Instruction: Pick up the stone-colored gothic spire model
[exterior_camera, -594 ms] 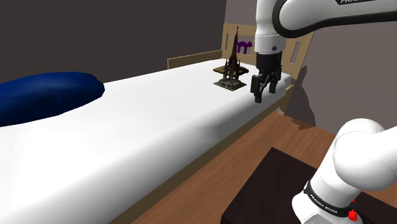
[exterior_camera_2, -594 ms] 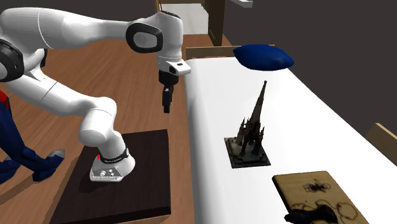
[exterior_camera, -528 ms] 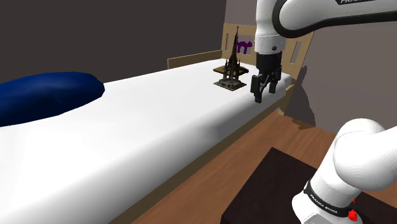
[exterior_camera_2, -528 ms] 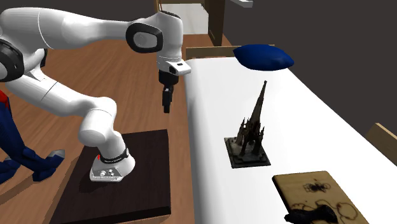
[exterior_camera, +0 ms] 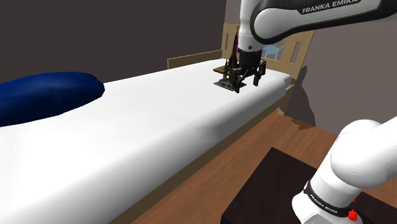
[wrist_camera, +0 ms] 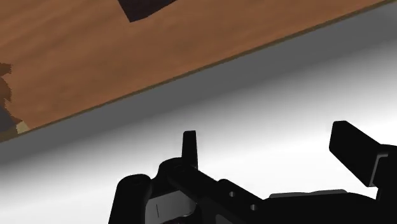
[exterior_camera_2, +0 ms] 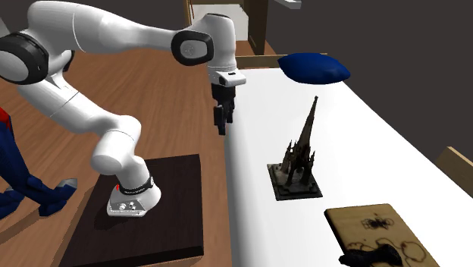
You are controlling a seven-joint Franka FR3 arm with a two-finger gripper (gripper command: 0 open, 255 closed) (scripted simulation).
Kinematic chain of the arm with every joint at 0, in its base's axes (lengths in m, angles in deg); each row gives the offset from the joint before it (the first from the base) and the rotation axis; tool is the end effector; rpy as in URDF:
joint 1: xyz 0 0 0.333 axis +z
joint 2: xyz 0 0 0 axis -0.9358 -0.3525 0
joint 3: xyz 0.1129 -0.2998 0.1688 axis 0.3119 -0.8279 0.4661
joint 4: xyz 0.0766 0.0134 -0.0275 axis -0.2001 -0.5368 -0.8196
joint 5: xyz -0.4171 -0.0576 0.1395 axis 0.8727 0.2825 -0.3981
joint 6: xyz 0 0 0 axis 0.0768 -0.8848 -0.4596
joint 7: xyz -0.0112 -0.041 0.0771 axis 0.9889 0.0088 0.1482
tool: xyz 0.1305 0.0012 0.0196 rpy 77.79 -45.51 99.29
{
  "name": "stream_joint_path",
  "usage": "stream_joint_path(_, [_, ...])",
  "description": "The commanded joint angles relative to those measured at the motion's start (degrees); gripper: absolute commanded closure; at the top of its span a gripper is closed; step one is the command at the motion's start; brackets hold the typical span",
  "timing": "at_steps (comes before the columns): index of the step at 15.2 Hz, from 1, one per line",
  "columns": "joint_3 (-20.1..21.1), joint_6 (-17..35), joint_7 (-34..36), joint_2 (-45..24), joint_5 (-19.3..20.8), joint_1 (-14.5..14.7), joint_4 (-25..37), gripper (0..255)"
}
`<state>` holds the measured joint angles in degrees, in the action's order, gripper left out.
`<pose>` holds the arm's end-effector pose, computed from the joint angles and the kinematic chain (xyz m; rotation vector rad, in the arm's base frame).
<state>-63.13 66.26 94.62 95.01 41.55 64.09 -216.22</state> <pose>0.4065 -0.0156 0.5429 2.9020 -0.5795 0.0646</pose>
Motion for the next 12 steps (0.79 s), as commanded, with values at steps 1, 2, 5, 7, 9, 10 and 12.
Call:
stream_joint_path(1, [0.82, 3.55, 4.31, -2.50, 1.61, -1.76, 1.38, 0])
stream_joint_path(2, [1.28, 4.97, 6.46, -3.81, 2.48, -2.63, 2.35, 0])
stream_joint_path(5, [2.61, 8.65, 13.05, -7.62, 5.42, -5.29, 5.55, 0])
stream_joint_path(7, [3.39, 10.61, 17.54, -10.06, 7.67, -7.02, 7.91, 0])
stream_joint_path(9, [4.11, 12.18, 22.09, -12.39, 10.09, -8.73, 10.43, 0])
stream_joint_path(10, [4.45, 12.82, 24.37, -13.52, 11.36, -9.57, 11.74, 0])
stream_joint_path(12, [5.08, 13.81, 28.94, -15.70, 13.99, -11.21, 14.45, 0])
